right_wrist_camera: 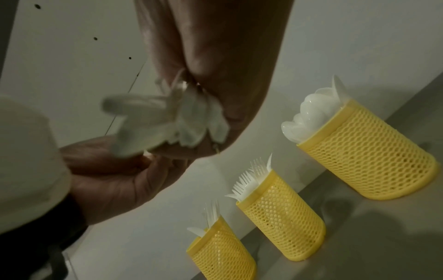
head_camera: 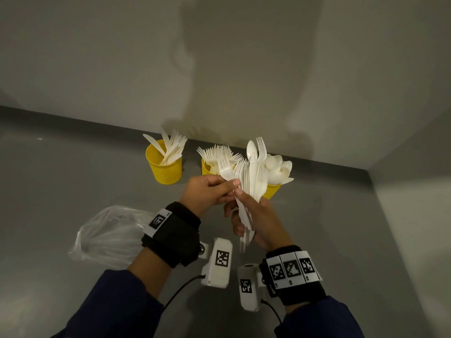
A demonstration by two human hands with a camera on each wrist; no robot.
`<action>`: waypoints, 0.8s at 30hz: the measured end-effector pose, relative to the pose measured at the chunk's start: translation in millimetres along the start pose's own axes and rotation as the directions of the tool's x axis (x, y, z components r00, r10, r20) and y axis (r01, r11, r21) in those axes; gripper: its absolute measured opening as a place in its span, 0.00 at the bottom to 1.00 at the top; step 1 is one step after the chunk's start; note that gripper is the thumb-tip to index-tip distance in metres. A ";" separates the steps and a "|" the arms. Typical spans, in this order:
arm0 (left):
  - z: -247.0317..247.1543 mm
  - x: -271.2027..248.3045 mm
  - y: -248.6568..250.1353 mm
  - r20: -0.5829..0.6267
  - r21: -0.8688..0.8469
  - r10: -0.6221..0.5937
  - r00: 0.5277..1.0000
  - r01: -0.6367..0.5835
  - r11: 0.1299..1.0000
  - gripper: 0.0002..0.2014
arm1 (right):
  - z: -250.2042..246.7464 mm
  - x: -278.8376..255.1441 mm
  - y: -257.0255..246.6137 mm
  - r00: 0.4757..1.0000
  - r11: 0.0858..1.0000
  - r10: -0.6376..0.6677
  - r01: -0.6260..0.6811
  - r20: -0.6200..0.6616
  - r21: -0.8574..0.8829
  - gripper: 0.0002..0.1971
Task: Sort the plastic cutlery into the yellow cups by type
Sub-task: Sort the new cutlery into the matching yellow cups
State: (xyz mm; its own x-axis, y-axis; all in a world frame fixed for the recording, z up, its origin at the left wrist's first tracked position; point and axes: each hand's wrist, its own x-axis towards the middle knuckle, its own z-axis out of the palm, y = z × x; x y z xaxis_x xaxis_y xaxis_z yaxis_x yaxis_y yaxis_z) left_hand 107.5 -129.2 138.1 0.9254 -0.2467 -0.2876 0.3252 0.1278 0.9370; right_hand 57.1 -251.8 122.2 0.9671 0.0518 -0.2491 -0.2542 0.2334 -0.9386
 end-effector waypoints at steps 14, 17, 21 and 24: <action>0.3 2.7 1.5 -0.059 0.040 -0.015 0.998 0.017 0.999 0.11 | 0.5 -3.3 -3.9 0.998 0.998 0.044 -0.042 -0.051 0.042 0.15; 0.2 3.0 1.7 -0.062 0.019 -0.032 0.998 0.033 0.999 0.09 | 3.7 -3.7 -4.1 0.996 0.999 0.031 -0.028 -0.083 0.036 0.14; -0.4 1.3 2.1 -0.012 -0.068 -0.092 0.996 0.091 0.993 0.10 | 8.8 -1.9 -2.0 0.991 1.000 -0.003 0.004 -0.134 0.011 0.11; -1.4 0.0 4.0 0.034 -0.082 -0.096 0.995 0.099 0.992 0.11 | 8.6 -2.5 0.7 0.992 1.000 -0.007 0.008 -0.130 0.003 0.11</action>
State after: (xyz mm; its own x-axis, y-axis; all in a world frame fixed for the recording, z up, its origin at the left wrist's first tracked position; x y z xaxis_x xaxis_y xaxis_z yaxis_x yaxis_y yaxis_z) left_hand 109.1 -127.4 141.5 0.8827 -0.2905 -0.3695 0.4299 0.1812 0.8845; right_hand 54.5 -243.4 124.2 0.9595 -0.0763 -0.2711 -0.2467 0.2365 -0.9398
